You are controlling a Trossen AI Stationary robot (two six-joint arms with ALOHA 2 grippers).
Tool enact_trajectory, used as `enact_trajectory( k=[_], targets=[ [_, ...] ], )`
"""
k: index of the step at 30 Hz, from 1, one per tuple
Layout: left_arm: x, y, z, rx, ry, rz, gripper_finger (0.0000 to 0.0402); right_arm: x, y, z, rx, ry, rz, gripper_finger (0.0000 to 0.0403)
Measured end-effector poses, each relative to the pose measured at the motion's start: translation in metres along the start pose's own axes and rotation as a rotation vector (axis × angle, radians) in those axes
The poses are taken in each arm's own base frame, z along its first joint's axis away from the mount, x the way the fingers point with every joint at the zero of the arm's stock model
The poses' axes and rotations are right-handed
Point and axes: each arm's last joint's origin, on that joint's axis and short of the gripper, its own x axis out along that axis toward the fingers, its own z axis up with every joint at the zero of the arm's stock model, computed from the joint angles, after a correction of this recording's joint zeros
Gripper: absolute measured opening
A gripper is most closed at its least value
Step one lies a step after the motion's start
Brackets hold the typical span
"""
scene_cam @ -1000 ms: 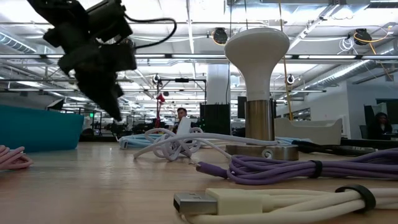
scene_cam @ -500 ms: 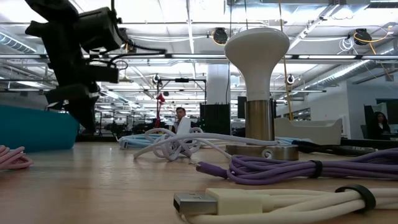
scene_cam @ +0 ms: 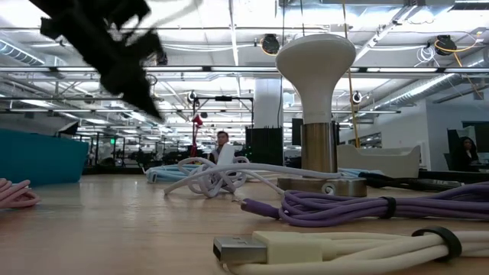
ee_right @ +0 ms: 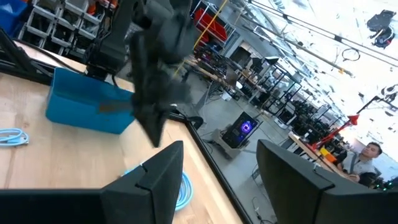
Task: Pick & Place USB Port
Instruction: Put the black HDMI cable into the gray bin
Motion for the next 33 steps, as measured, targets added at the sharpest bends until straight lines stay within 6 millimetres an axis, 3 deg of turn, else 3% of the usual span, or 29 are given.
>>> enact_trajectory(
  k=[6,9,11,15,19,21,23,27,33],
  targets=[
    [-0.062,0.019,0.031,0.046,-0.448,-0.083,0.0001,-0.015,-0.002,0.001,-0.173,0.056,-0.072,0.0196],
    [-0.087,0.026,0.033,0.042,-0.6,-0.106,0.0,-0.018,-0.019,0.002,-0.185,0.067,-0.055,0.0196],
    [-0.095,0.027,0.028,0.043,-0.685,-0.131,0.0,-0.013,-0.04,0.0,-0.094,0.053,-0.01,0.0196],
    [-0.095,0.022,0.013,0.025,-0.798,-0.172,0.0001,0.008,-0.094,-0.018,0.096,0.052,-0.035,0.0196],
    [-0.082,0.015,-0.005,0.019,-0.804,-0.191,0.0001,0.027,-0.152,-0.054,0.153,0.159,-0.336,0.0196],
    [-0.077,0.014,-0.011,0.017,-0.782,-0.196,0.0001,0.027,-0.177,-0.072,0.21,0.215,-0.493,0.0196],
    [-0.075,0.013,-0.013,0.019,-0.765,-0.19,0.0004,0.022,-0.189,-0.088,0.271,0.232,-0.561,0.0196],
    [-0.076,0.013,-0.012,0.02,-0.785,-0.204,0.001,0.013,-0.186,-0.112,0.321,0.249,-0.559,0.0196],
    [-0.077,0.012,-0.011,0.03,-0.807,-0.241,0.0002,0.014,-0.156,-0.149,0.296,0.369,-0.465,0.0196]
  ],
)
